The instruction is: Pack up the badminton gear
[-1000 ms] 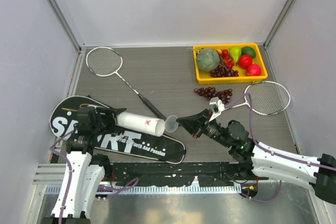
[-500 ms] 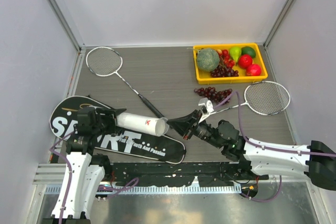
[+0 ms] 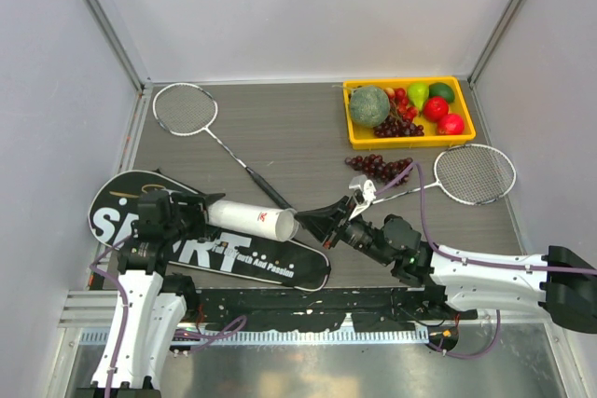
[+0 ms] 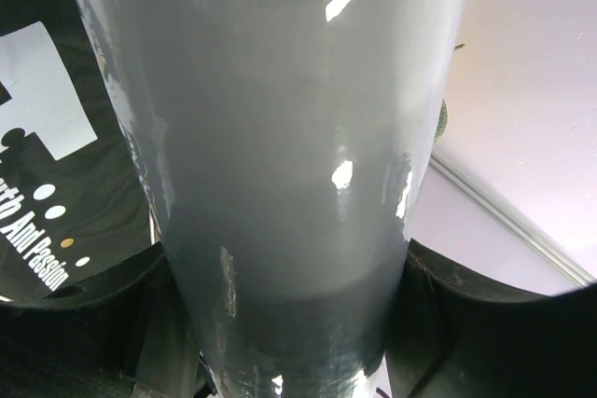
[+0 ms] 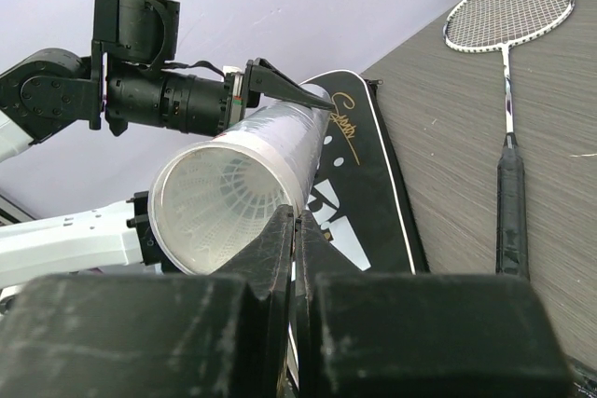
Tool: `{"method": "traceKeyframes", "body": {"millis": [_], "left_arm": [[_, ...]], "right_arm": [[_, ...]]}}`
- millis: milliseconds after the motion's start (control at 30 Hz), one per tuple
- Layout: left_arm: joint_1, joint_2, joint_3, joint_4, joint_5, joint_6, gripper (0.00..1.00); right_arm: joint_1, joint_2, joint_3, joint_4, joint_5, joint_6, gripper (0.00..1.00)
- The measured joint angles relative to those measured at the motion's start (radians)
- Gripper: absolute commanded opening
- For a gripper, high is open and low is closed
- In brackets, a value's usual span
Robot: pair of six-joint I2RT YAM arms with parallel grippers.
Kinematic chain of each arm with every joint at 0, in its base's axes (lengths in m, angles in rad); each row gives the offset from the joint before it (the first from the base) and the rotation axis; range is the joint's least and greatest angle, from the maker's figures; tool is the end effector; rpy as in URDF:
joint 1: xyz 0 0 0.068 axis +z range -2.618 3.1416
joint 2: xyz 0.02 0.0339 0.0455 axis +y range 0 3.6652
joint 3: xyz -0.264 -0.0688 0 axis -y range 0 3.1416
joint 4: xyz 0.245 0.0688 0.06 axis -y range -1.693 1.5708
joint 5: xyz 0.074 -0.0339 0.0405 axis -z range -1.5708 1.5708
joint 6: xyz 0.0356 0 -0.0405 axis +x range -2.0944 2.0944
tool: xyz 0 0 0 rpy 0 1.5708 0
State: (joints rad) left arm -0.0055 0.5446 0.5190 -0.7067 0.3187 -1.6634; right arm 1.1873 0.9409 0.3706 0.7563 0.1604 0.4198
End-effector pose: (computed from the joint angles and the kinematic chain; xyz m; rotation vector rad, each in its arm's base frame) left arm 0.1208 -0.0118 0.2319 -1.7723 1.8742 -1.1273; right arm 0.0840 0.1930 0.2653 -0.4251 1.4395 1.2133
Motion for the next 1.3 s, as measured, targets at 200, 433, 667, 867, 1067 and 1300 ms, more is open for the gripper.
{"method": "traceKeyframes", "body": {"millis": [200, 433, 667, 867, 1067, 1300], "left_arm": [[0.0, 0.0, 0.0, 0.002, 0.007, -0.006, 0.0], [0.0, 0.0, -0.001, 0.007, 0.007, -0.006, 0.0], [0.0, 0.001, -0.006, 0.014, 0.009, -0.009, 0.0], [0.001, 0.001, -0.008, 0.018, 0.008, -0.013, 0.0], [0.001, 0.0, -0.011, 0.021, 0.011, -0.012, 0.0], [0.001, -0.001, -0.013, 0.021, 0.019, -0.012, 0.0]], "right_arm": [[0.005, 0.0, 0.0, -0.001, 0.014, 0.0, 0.05], [0.026, 0.003, 0.001, -0.002, 0.027, -0.003, 0.05], [0.033, 0.042, 0.023, -0.004, 0.045, -0.004, 0.05], [0.035, 0.055, 0.035, -0.009, 0.059, -0.004, 0.19], [0.039, 0.054, 0.037, -0.025, 0.063, 0.005, 0.45], [0.04, 0.047, 0.038, -0.041, 0.062, 0.007, 0.56]]}}
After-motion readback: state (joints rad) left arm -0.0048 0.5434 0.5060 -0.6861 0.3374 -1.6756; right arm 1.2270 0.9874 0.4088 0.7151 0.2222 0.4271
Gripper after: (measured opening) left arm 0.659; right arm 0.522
